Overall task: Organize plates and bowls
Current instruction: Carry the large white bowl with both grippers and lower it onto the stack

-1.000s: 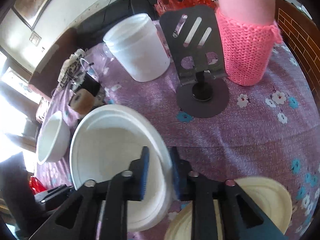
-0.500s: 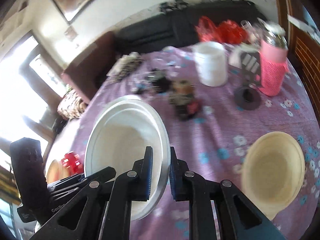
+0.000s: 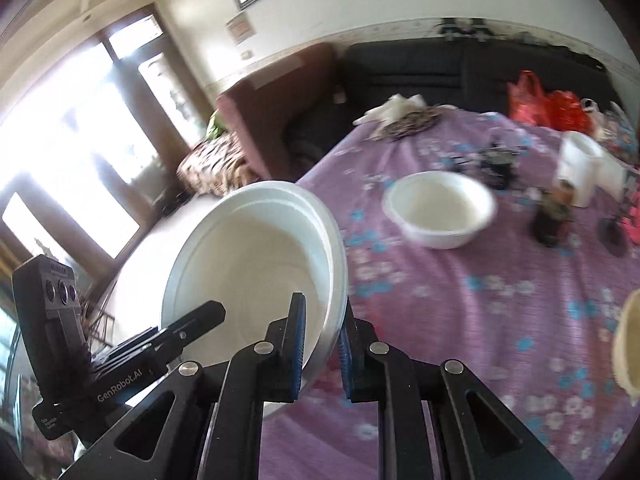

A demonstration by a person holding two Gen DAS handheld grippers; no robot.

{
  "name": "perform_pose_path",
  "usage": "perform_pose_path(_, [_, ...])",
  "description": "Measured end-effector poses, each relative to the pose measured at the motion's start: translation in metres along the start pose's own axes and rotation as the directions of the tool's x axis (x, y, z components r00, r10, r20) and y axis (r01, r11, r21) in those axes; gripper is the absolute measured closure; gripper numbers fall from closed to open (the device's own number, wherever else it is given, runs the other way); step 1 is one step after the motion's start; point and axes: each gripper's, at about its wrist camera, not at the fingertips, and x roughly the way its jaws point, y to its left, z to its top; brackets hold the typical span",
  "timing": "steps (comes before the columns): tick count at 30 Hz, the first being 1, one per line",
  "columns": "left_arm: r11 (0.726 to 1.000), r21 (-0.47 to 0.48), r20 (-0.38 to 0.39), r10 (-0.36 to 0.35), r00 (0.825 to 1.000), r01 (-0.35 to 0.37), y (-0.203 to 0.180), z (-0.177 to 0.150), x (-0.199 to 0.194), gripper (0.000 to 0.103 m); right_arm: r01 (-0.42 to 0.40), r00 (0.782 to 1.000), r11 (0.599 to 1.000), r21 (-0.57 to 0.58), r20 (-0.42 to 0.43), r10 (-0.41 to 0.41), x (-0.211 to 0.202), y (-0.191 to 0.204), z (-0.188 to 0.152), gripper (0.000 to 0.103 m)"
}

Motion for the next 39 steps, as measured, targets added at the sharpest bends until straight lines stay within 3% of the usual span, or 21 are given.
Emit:
perform_pose_path(11, [0.993, -0.083, -0.021, 0.077, 0.997, -0.078, 0.067, -0.002, 0.000, 0.082, -0.031, 0.995, 1.000, -0.005, -0.095, 0.030, 0.066, 0.032, -0.012, 0.086])
perform_pose_path(30, [0.989, -0.089, -0.014, 0.119, 0.993, -0.120, 0.073, -0.007, 0.001, 0.080, -0.017, 0.992, 1.000, -0.007, -0.124, 0.016, 0.084, 0.037, -0.022, 0.084])
perform_pose_path(33, [0.989, -0.088, -0.012, 0.116, 0.993, -0.117, 0.072, -0.008, 0.001, 0.079, -0.017, 0.993, 1.000, 0.000, -0.121, 0.017, 0.084, 0.036, -0.022, 0.081])
perform_pose_path(36, [0.989, -0.086, -0.005, 0.119, 0.993, -0.119, 0.071, -0.008, -0.001, 0.073, -0.019, 0.994, 1.000, -0.006, -0.109, 0.018, 0.082, 0.038, -0.022, 0.072])
perform_pose_path(39, [0.990, -0.086, 0.011, 0.117, 0.993, -0.115, 0.070, -0.008, -0.006, 0.056, -0.015, 0.996, 1.000, -0.016, -0.083, 0.014, 0.078, 0.040, -0.021, 0.052])
